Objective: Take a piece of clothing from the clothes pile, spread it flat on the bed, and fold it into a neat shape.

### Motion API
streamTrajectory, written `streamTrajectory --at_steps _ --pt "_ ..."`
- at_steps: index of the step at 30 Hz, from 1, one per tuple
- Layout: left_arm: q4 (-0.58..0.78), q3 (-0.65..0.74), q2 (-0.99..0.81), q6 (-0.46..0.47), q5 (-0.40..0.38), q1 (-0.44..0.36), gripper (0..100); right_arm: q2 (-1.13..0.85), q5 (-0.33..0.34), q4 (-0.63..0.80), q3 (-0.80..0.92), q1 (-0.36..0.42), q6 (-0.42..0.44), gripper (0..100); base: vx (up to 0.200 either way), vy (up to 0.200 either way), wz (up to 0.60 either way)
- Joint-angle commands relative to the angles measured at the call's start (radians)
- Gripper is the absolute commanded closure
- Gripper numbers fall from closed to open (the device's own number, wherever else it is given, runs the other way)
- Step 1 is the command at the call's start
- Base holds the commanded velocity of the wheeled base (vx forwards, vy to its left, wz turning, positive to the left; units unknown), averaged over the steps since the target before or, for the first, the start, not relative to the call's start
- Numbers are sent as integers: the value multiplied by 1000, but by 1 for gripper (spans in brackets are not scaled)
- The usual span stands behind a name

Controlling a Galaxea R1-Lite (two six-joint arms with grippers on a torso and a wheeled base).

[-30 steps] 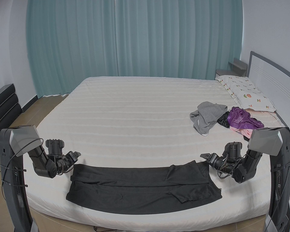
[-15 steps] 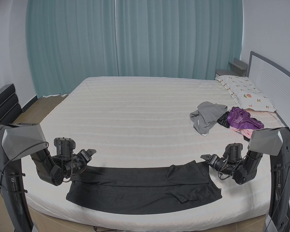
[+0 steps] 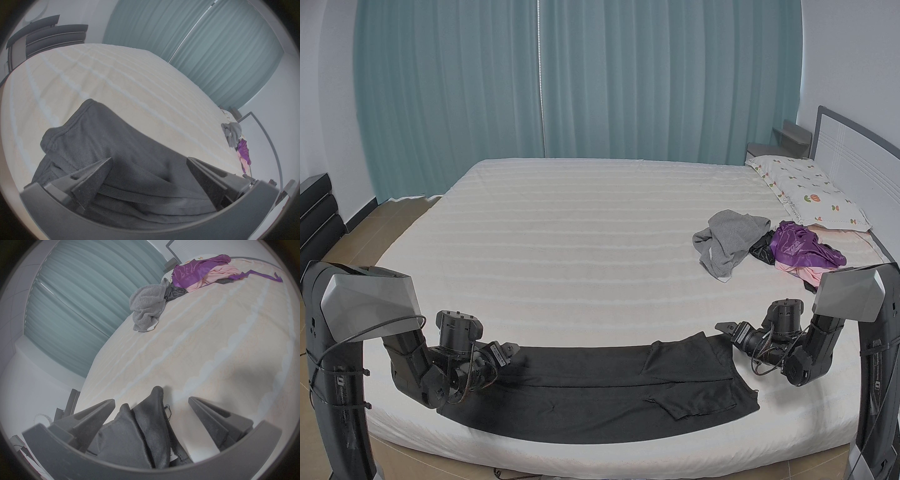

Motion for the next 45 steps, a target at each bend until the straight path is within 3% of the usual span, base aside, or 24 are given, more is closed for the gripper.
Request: streamTrajectory --at_steps 1,19,30,38,45 --pt "3 31 4 14 5 -12 0 -1 0 -2 10 2 0 0 0 0 0" --pt "81 118 -52 184 34 -8 0 -5 0 -3 14 3 0 0 0 0 0" --pt "176 78 -212 197 57 81 0 -3 0 -3 14 3 0 0 0 0 0" --pt "187 58 -206 249 57 175 0 -3 0 -3 16 3 0 0 0 0 0" --pt "210 60 -146 272 58 181 0 -3 0 -3 14 3 0 0 0 0 0"
